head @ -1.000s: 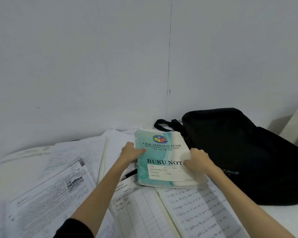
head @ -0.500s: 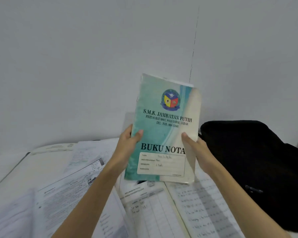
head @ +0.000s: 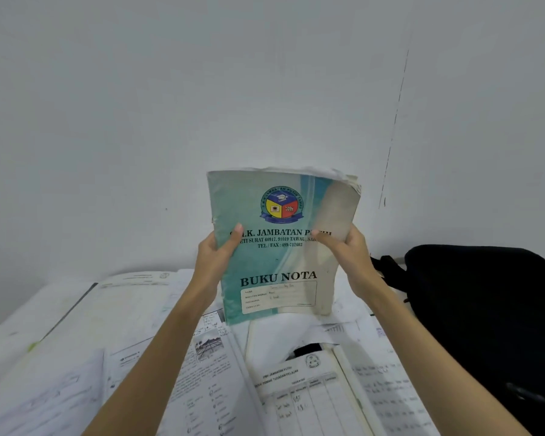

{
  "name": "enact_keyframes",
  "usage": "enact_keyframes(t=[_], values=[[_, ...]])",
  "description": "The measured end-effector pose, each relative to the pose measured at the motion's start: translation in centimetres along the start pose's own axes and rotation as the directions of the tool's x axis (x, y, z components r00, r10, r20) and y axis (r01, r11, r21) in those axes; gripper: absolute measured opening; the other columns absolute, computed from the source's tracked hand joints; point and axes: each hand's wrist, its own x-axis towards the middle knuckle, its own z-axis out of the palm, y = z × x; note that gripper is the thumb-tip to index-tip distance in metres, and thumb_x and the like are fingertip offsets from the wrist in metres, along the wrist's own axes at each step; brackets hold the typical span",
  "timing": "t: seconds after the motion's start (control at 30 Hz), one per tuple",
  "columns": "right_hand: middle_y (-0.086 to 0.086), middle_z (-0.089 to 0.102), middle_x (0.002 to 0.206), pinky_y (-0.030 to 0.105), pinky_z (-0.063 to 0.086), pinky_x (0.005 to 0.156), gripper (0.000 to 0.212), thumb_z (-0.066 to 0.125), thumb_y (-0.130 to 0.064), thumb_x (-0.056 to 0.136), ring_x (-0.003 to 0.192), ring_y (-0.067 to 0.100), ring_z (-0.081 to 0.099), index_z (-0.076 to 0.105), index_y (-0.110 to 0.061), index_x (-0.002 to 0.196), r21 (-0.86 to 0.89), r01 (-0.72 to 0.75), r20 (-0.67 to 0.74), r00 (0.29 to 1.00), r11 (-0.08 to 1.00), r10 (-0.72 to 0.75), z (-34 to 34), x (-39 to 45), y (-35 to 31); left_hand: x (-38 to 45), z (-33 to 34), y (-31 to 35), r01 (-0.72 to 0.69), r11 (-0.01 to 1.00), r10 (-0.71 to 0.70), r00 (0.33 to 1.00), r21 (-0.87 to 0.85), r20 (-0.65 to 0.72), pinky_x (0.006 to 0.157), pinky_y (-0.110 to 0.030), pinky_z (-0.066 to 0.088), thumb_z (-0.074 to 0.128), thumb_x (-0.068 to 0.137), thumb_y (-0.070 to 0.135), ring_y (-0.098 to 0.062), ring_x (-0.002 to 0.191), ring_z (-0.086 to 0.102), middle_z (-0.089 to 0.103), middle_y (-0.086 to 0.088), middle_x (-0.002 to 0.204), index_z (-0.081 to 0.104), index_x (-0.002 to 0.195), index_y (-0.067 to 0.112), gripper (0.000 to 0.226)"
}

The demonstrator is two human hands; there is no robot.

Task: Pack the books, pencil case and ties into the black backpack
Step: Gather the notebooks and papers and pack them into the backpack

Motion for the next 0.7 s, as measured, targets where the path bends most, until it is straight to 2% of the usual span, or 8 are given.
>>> enact_keyframes(t=[0.1, 0.2, 0.33, 0.37, 0.47, 0.53, 0.6, 0.7], values=[[-0.003, 0.068, 0.109, 0.032, 0.05, 0.088, 0.039, 0.069, -0.027, 0.084, 0.103, 0.015, 0.064, 0.056, -0.018, 0.119, -0.013, -0.018, -0.007, 1.0, 1.0, 0.018, 0.0, 0.4, 0.3, 0.4, 0.4, -0.4, -0.008, 1.0, 0.008, 1.0, 0.007, -0.028, 0.08, -0.037, 0.056, 0.059, 0.087, 0.039, -0.02, 0.096, 0.068, 0.07, -0.002, 0.103, 0.061, 0.106, 0.021, 0.026], [-0.005, 0.066, 0.114, 0.037, 0.049, 0.094, 0.047, 0.065, -0.047, 0.082, 0.108, 0.013, 0.062, 0.054, -0.023, 0.121, -0.04, -0.033, 0.006, 0.999, 0.999, 0.033, 0.3, 0.5, 0.5, 0.7, 0.4, -0.7, -0.014, 1.0, 0.014, 0.999, -0.012, -0.037, 0.086, -0.041, 0.055, 0.06, 0.085, 0.041, -0.022, 0.099, 0.067, 0.07, -0.002, 0.105, 0.061, 0.108, 0.021, 0.031], [0.002, 0.066, 0.115, 0.038, 0.051, 0.09, 0.045, 0.057, -0.054, 0.084, 0.108, 0.02, 0.062, 0.055, -0.022, 0.116, -0.019, 0.004, -0.039, 0.999, 1.0, -0.005, 0.6, 1.0, -0.9, 1.3, -0.1, 0.3, -0.05, 0.999, 0.05, 0.999, -0.013, 0.008, 0.063, -0.023, 0.057, 0.061, 0.088, 0.032, -0.013, 0.087, 0.069, 0.071, 0.003, 0.096, 0.061, 0.11, 0.016, 0.027], [0.006, 0.064, 0.118, 0.042, 0.05, 0.094, 0.049, 0.057, -0.057, 0.084, 0.111, 0.022, 0.06, 0.055, -0.02, 0.116, -0.011, 0.026, -0.074, 0.997, 1.0, -0.027, 0.8, 1.3, -1.5, 1.5, -0.2, 1.0, -0.079, 0.997, 0.079, 0.997, -0.016, 0.015, 0.059, -0.02, 0.055, 0.061, 0.089, 0.03, -0.009, 0.081, 0.07, 0.071, 0.003, 0.095, 0.061, 0.11, 0.015, 0.027], [0.002, 0.054, 0.134, 0.046, 0.037, 0.108, 0.087, 0.053, -0.08, 0.067, 0.129, 0.022, 0.046, 0.051, -0.015, 0.125, -0.018, 0.042, -0.14, 0.989, 0.999, -0.045, 1.8, 1.9, -2.9, 2.3, -0.2, 2.8, -0.132, 0.99, 0.132, 0.991, -0.055, 0.002, 0.058, -0.021, 0.056, 0.059, 0.09, 0.029, -0.011, 0.078, 0.069, 0.071, 0.0, 0.096, 0.06, 0.11, 0.014, 0.026], [0.001, 0.058, 0.125, 0.048, 0.04, 0.106, 0.079, 0.046, -0.08, 0.07, 0.123, 0.022, 0.051, 0.054, -0.017, 0.117, -0.05, 0.045, -0.154, 0.987, 0.998, -0.052, 2.1, 2.1, -2.9, 2.5, 0.0, 2.8, -0.12, 0.99, 0.12, 0.993, -0.073, -0.012, 0.057, -0.022, 0.056, 0.057, 0.091, 0.032, -0.012, 0.079, 0.069, 0.071, 0.0, 0.095, 0.061, 0.111, 0.014, 0.027], [0.007, 0.063, 0.109, 0.049, 0.046, 0.098, 0.068, 0.041, -0.074, 0.08, 0.105, 0.021, 0.058, 0.056, -0.014, 0.107, -0.106, 0.036, -0.156, 0.986, 0.994, -0.052, 2.2, 2.1, -2.6, 2.6, 0.0, 2.1, -0.103, 0.993, 0.102, 0.994, -0.056, -0.028, 0.058, -0.023, 0.057, 0.056, 0.092, 0.035, -0.011, 0.08, 0.069, 0.071, 0.001, 0.095, 0.06, 0.111, 0.016, 0.027], [0.008, 0.055, 0.088, 0.045, 0.049, 0.084, 0.064, 0.037, -0.066, 0.088, 0.082, 0.019, 0.051, 0.05, -0.004, 0.094, -0.16, 0.056, -0.195, 0.977, 0.986, -0.087, 2.1, 2.2, -2.0, 2.5, 0.1, 1.5, -0.102, 0.993, 0.1, 0.994, -0.055, -0.043, 0.059, -0.025, 0.058, 0.055, 0.092, 0.037, -0.011, 0.078, 0.07, 0.071, 0.002, 0.093, 0.06, 0.104, 0.021, 0.021]])
